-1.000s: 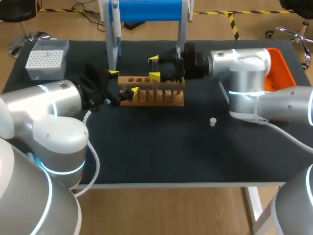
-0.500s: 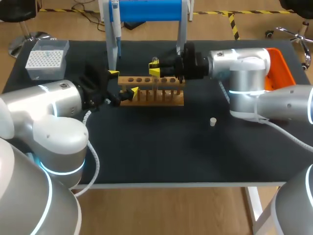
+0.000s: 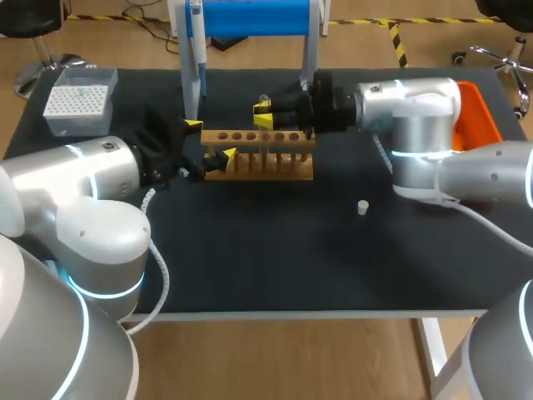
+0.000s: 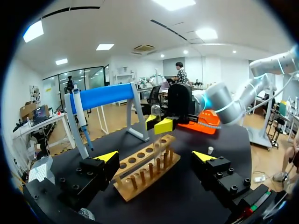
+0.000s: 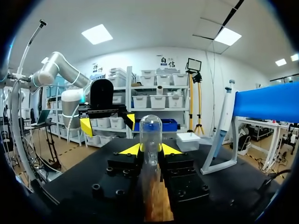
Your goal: Invert the test tube, pick up the pipette, mount the tip to pipette, aspirate from beaker and dispense into the tube, eject the tip, return the pipette, and cap with the stopper.
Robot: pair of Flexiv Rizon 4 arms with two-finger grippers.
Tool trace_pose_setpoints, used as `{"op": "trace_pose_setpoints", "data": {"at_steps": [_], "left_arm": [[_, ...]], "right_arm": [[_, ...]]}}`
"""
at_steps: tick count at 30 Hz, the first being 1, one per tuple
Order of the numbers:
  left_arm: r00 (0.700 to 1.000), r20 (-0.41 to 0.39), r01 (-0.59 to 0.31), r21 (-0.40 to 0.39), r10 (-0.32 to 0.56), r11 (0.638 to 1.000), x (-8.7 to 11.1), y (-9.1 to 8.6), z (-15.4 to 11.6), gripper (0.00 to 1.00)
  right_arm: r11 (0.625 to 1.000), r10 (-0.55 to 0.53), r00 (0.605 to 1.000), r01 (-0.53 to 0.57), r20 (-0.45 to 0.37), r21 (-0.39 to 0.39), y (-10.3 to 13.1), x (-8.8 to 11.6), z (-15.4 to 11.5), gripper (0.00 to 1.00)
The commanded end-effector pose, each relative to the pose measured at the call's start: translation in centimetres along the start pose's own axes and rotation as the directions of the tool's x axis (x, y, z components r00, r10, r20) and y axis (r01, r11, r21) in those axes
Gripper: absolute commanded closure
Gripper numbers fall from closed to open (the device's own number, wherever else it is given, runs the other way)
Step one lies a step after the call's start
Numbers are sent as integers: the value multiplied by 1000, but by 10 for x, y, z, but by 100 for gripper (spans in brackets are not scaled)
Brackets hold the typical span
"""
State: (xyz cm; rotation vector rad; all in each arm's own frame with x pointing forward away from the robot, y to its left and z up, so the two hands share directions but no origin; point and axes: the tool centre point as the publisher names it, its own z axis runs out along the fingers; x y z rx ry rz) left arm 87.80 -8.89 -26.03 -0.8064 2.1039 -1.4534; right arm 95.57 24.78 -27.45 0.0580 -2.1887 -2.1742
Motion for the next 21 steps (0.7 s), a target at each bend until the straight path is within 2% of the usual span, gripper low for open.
{"op": "trace_pose_setpoints", "data": {"at_steps": [1, 21], "left_arm": [[1000, -8, 1, 0, -1, 1000, -2, 0, -1, 0], [1000, -8, 1, 0, -1, 1000, -2, 0, -1, 0]], "right_arm": [[1000, -2, 1000, 2, 1, 6, 5, 1, -3, 100], [1000, -21, 1000, 21, 6, -5, 38, 6, -5, 100]]}}
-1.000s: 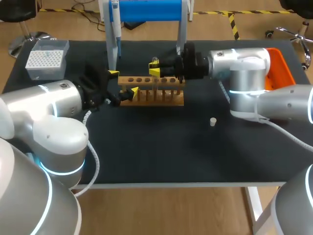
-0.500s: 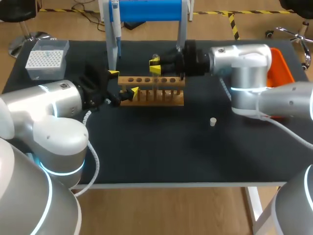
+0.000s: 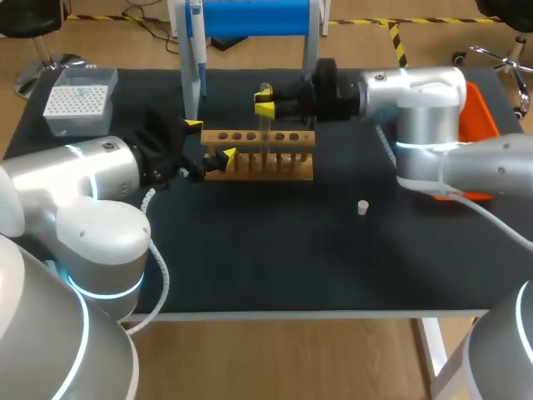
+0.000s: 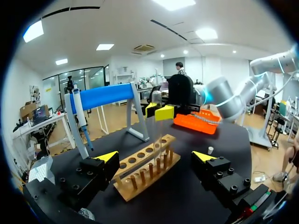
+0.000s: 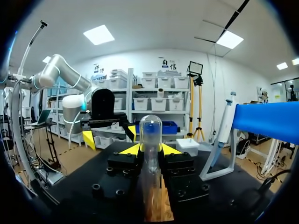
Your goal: Invert the test tube, pick up the pipette, mount the tip to pipette, aspirate from beaker and dispense into the tube, eject the tip, return the pipette, and cap with the stopper.
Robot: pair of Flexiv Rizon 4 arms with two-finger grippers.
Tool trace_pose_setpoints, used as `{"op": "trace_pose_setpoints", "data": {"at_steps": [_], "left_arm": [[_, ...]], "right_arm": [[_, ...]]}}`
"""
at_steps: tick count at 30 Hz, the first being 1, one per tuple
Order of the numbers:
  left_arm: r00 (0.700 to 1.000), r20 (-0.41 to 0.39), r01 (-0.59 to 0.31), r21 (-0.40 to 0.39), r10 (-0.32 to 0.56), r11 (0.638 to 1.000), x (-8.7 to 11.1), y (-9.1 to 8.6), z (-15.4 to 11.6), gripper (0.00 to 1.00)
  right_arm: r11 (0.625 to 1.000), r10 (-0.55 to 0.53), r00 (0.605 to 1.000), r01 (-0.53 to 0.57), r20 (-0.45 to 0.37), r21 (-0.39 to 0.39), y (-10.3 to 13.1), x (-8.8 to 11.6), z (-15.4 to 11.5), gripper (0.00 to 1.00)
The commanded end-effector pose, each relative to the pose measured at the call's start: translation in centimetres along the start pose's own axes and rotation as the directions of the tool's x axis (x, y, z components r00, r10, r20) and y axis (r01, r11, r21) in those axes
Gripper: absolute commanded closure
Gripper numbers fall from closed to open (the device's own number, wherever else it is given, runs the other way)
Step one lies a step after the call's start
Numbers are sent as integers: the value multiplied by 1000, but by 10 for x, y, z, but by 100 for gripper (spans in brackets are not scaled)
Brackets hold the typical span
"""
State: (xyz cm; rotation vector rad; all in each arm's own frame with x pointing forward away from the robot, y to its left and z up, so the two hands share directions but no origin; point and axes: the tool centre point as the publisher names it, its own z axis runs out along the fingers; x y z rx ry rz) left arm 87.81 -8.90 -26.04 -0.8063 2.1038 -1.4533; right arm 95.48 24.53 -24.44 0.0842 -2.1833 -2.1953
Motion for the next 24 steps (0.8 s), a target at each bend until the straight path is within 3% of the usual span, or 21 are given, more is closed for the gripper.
{"op": "trace_pose_setpoints", "data": {"at_steps": [1, 15, 20, 24], "left_arm": [[1000, -8, 1, 0, -1, 1000, -2, 0, -1, 0], [1000, -8, 1, 0, -1, 1000, -2, 0, -1, 0], [1000, -8, 1, 0, -1, 1000, -2, 0, -1, 0], [1000, -8, 1, 0, -1, 1000, -2, 0, -1, 0]], "right_arm": [[1000, 1, 1000, -1, 11, 5, 10, 5, -3, 100], [1000, 7, 999, -7, 32, -3, 45, 16, -9, 100], [999, 39, 998, -39, 49, -5, 64, 30, -22, 100], [999, 39, 998, -39, 49, -5, 64, 30, -22, 100]]}}
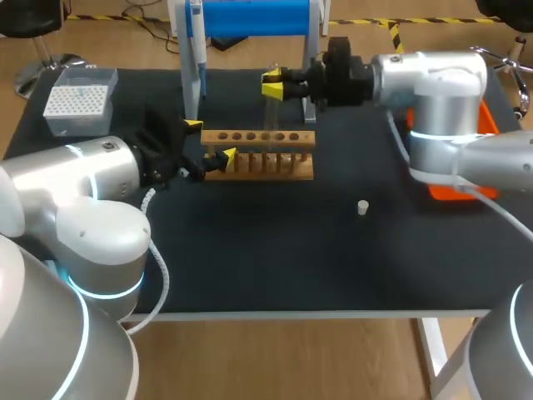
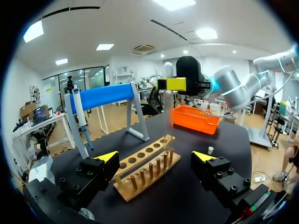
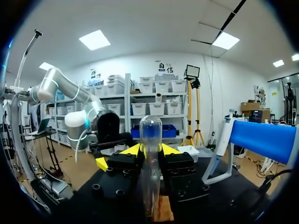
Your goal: Invert the test tube, pick up the pipette, mount the tip to pipette, aspirate from beaker and dispense into the tube, eject the tip, return the pipette, and cap with the stopper.
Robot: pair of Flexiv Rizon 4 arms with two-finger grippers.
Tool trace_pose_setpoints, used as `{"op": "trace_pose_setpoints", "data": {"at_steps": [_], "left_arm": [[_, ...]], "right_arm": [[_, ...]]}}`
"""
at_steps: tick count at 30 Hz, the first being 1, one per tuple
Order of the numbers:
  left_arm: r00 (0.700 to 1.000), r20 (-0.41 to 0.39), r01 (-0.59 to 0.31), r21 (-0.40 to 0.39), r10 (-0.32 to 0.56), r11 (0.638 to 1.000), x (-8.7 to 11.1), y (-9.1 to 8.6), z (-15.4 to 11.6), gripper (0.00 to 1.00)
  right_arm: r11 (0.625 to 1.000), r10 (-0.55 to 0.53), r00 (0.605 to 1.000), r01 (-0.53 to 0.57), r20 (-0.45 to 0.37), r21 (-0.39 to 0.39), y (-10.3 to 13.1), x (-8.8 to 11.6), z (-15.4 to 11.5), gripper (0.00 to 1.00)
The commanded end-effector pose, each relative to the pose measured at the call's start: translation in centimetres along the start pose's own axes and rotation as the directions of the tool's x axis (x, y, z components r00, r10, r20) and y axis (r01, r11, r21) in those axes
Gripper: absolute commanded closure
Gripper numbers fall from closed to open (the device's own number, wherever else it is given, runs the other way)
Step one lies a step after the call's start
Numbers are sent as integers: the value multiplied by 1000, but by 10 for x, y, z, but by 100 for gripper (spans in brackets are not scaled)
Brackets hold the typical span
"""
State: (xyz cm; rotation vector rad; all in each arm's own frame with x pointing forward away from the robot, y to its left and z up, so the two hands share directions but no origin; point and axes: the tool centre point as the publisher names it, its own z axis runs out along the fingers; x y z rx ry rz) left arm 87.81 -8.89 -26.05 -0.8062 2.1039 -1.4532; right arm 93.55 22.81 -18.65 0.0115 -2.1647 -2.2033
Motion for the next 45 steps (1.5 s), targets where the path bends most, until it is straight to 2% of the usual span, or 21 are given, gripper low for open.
{"op": "trace_pose_setpoints", "data": {"at_steps": [1, 13, 14, 15, 16, 17, 20, 23, 24, 27, 29, 30, 31, 32, 45], "left_arm": [[1000, -8, 1, 0, -1, 1000, -2, 0, -1, 0], [1000, -8, 1, 0, -1, 1000, -2, 0, -1, 0], [1000, -8, 1, 0, -1, 1000, -2, 0, -1, 0], [1000, -8, 1, 0, -1, 1000, -2, 0, -1, 0], [1000, -8, 1, 0, -1, 1000, -2, 0, -1, 0], [1000, -8, 1, 0, -1, 1000, -2, 0, -1, 0], [1000, -8, 1, 0, -1, 1000, -2, 0, -1, 0], [1000, -8, 1, 0, -1, 1000, -2, 0, -1, 0], [1000, -8, 1, 0, -1, 1000, -2, 0, -1, 0], [1000, -8, 1, 0, -1, 1000, -2, 0, -1, 0], [1000, -8, 1, 0, -1, 1000, -2, 0, -1, 0], [1000, -8, 1, 0, -1, 1000, -2, 0, -1, 0], [1000, -8, 1, 0, -1, 1000, -2, 0, -1, 0], [1000, -8, 1, 0, -1, 1000, -2, 0, -1, 0], [1000, -8, 1, 0, -1, 1000, -2, 0, -1, 0]], "right_arm": [[1000, 0, 1000, 0, 22, 9, 5, 10, -6, 100], [1000, 0, 1000, 0, 22, 9, 5, 10, -6, 100], [994, 104, 994, -105, 32, 31, 4, 8, -7, 100], [969, 238, 969, -242, 63, 59, 4, 4, -7, 100], [942, 320, 943, -327, 88, 78, 5, 2, -7, 100], [899, 416, 902, -426, 114, 97, 4, -1, -7, 100], [716, 668, 726, -687, 163, 125, 4, -6, -6, 100], [528, 817, 554, -830, 160, 176, 3, -4, -7, 100], [446, 863, 477, -874, 164, 196, 3, -3, -7, 100], [338, 905, 378, -917, 194, 213, 3, 0, -8, 100], [180, 943, 222, -967, 249, 181, 2, 0, -7, 100], [134, 951, 175, -977, 256, 167, 1, 0, -7, 100], [33, 962, 67, -990, 263, 134, 1, 0, -7, 100], [2, 962, 33, -993, 270, 114, 1, 0, -7, 100], [2, 962, 33, -993, 270, 114, 1, 0, -7, 100]]}}
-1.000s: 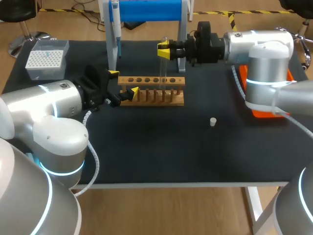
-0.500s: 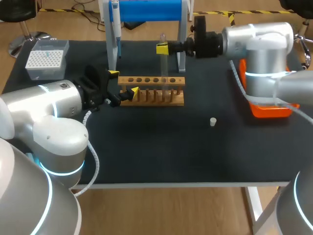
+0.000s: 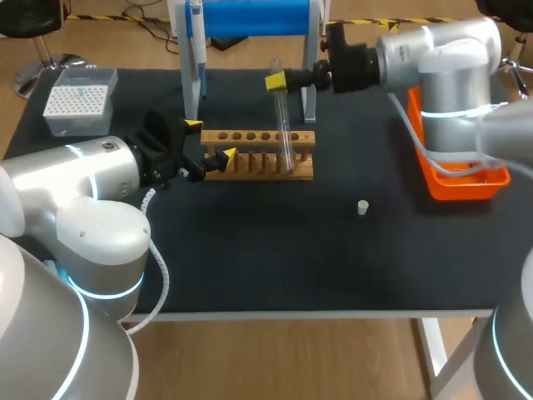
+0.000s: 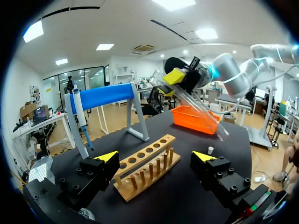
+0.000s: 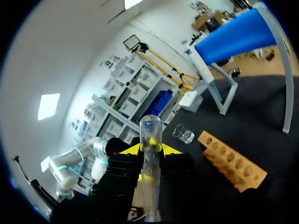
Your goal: Invert the test tube, pick up the pipette, mount the tip to pipette, aspirate from beaker and dispense into the tube, eject the tip, return the pipette, and cap with the stopper.
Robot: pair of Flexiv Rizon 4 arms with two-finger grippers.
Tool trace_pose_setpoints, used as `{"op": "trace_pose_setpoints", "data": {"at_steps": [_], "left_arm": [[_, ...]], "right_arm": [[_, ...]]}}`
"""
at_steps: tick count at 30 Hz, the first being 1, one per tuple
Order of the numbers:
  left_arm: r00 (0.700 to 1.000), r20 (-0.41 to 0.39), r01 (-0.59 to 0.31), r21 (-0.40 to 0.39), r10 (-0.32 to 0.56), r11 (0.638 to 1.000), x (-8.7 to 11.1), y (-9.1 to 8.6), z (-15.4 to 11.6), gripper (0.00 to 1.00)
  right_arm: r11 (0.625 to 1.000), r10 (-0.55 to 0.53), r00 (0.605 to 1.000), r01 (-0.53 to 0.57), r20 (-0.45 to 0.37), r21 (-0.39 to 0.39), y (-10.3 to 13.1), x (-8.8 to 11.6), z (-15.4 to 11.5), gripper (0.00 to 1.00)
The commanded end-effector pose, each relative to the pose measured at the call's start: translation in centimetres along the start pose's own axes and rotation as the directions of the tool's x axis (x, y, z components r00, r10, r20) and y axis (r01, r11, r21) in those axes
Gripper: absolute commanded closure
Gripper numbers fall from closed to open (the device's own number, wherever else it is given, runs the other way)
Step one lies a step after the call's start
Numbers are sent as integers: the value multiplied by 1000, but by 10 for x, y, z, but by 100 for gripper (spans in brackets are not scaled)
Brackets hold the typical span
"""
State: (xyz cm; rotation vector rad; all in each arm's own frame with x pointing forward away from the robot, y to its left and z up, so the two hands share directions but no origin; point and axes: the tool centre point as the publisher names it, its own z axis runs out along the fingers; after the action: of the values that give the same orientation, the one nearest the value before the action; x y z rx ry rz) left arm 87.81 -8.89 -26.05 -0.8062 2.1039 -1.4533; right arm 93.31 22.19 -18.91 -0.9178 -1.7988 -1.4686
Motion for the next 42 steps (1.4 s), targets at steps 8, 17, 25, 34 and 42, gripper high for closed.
{"op": "trace_pose_setpoints", "data": {"at_steps": [8, 17, 25, 34, 42], "left_arm": [[1000, -8, 1, 0, -1, 1000, -2, 0, -1, 0], [1000, -8, 1, 0, -1, 1000, -2, 0, -1, 0], [1000, -8, 1, 0, -1, 1000, -2, 0, -1, 0], [1000, -8, 1, 0, -1, 1000, -2, 0, -1, 0], [1000, -8, 1, 0, -1, 1000, -2, 0, -1, 0]], "right_arm": [[772, 610, 791, -606, 43, 191, -8, -9, -5, 100], [775, 624, 777, -602, -83, 190, -12, -16, -18, 100], [813, 581, 803, -565, -133, 140, -13, -22, -30, 100], [826, 563, 803, -551, -194, 118, -11, -21, -34, 100], [822, 568, 786, -554, -242, 129, -12, -12, -32, 100]]}}
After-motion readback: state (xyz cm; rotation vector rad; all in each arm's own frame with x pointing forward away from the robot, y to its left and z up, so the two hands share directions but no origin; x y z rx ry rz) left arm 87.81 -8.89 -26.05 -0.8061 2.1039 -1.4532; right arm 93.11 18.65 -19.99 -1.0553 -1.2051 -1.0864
